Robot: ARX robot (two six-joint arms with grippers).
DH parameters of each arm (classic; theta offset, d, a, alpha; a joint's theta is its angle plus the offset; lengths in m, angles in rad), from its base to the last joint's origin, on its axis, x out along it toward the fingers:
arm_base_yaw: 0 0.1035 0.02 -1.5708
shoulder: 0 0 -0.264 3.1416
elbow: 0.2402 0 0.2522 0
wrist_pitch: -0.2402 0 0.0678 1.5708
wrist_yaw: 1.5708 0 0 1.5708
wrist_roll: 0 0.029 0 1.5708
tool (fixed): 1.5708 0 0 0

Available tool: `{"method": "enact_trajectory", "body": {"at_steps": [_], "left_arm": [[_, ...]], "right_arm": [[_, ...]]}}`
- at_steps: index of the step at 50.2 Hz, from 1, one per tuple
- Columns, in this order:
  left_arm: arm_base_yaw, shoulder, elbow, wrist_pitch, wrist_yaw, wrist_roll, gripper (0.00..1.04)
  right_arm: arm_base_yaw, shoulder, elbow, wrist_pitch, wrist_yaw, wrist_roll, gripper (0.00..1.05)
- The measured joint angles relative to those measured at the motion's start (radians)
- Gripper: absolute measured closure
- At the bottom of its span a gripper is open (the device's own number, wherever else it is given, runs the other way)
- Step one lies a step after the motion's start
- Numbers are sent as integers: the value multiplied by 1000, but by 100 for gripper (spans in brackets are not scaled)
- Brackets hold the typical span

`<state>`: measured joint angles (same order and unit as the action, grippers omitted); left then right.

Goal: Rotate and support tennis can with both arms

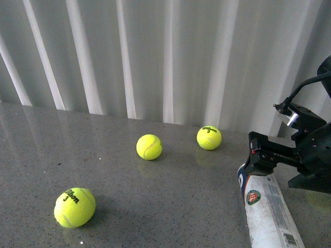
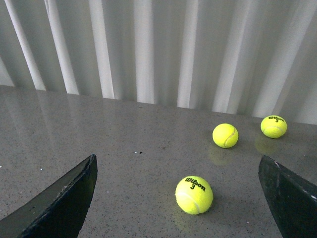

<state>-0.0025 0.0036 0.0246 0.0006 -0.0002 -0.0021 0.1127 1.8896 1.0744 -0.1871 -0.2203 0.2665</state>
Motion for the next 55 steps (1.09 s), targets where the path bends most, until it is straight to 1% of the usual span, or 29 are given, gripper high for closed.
{"method": "enact_trajectory", "body": {"at_steps": [11, 26, 35, 46, 50, 55], "left_arm": [[0, 0, 0, 0, 0, 0, 7], [0, 0, 0, 0, 0, 0, 7], [0, 0, 0, 0, 0, 0, 7], [0, 0, 0, 0, 0, 0, 7], [0, 0, 0, 0, 0, 0, 7], [0, 0, 0, 0, 0, 0, 7]], "right_arm": [[3, 46, -2, 11, 20, 18, 7], [-17, 117, -47, 92, 27, 18, 7], [-14, 158, -65, 141, 33, 18, 7], [-8, 166, -67, 164, 47, 16, 7], [-8, 166, -67, 166, 50, 14, 15], [-9, 166, -67, 172, 54, 10, 33]]}}
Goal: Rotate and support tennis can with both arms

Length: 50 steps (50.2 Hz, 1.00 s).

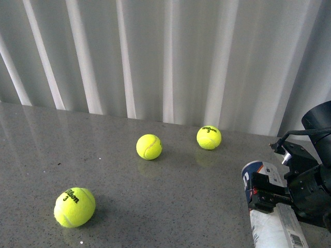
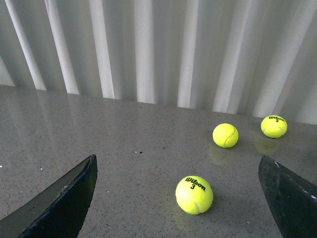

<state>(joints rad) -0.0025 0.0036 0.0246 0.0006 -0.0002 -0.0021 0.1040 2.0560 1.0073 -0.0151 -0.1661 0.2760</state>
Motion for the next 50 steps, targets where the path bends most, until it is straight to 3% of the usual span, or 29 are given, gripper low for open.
{"method": "enact_trajectory", "body": {"at_steps": [14, 20, 36, 44, 50], "left_arm": [[0, 0, 0, 0, 0, 0, 7], [0, 0, 0, 0, 0, 0, 7], [0, 0, 0, 0, 0, 0, 7], [0, 0, 0, 0, 0, 0, 7], [0, 0, 0, 0, 0, 0, 7]], "right_arm": [[-11, 3, -5, 26, -8, -18, 71], [-11, -11, -9, 29, -7, -34, 81], [31, -203, -63, 21, -21, -279, 93], [51, -342, -76, -24, -80, -494, 93], [49, -437, -77, -115, -137, -734, 93]]}}
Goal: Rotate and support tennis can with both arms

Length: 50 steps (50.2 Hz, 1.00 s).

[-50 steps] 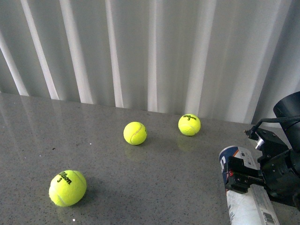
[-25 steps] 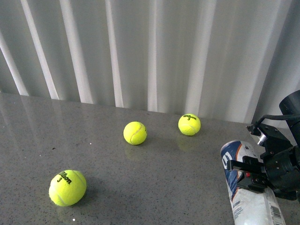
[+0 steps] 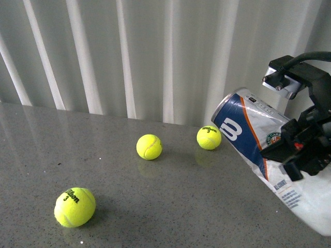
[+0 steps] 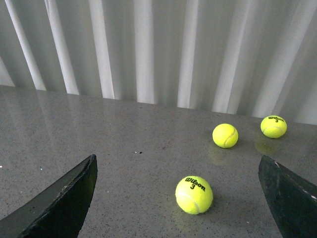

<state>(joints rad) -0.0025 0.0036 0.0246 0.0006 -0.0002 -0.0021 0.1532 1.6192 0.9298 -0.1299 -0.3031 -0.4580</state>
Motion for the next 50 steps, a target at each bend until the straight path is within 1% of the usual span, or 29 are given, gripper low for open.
{"method": "enact_trajectory", "body": {"at_steps": [4, 6, 9, 16, 20, 27, 39, 50], "left_arm": [[0, 0, 0, 0, 0, 0, 7], [0, 0, 0, 0, 0, 0, 7], [0, 0, 0, 0, 0, 0, 7], [0, 0, 0, 0, 0, 0, 7], [0, 0, 0, 0, 0, 0, 7], [0, 0, 0, 0, 0, 0, 7], [0, 0, 0, 0, 0, 0, 7], [0, 0, 0, 0, 0, 0, 7]], "right_arm": [[-25, -6, 0, -61, -31, -182, 93], [-43, 7, 0, -80, -36, -296, 94], [-65, 32, 5, -101, -54, -427, 95], [-80, 89, 38, -151, -69, -632, 95], [-69, 133, 57, -131, -43, -723, 95], [-37, 226, 108, -112, -39, -767, 97], [2, 336, 158, -64, -26, -770, 99], [61, 405, 173, -43, -20, -760, 99]]}}
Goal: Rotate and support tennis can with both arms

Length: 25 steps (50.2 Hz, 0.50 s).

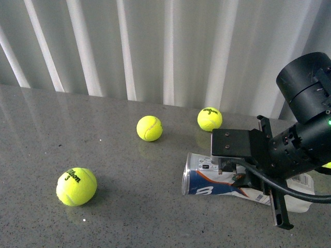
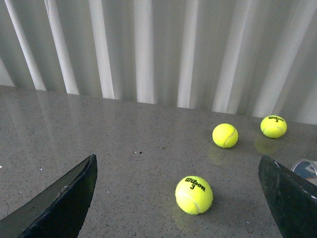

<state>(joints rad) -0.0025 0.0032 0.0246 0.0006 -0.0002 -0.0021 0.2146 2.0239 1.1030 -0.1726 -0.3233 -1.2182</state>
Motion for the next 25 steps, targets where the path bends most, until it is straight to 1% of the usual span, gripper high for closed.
{"method": "enact_trajectory", "body": {"at_steps": [8, 25], "left_arm": [[0, 0, 0, 0, 0, 0, 7], [0, 0, 0, 0, 0, 0, 7]], "right_arm": [[19, 21, 0, 2, 0, 13, 99], [20, 27, -8, 10, 7, 41, 99]]}}
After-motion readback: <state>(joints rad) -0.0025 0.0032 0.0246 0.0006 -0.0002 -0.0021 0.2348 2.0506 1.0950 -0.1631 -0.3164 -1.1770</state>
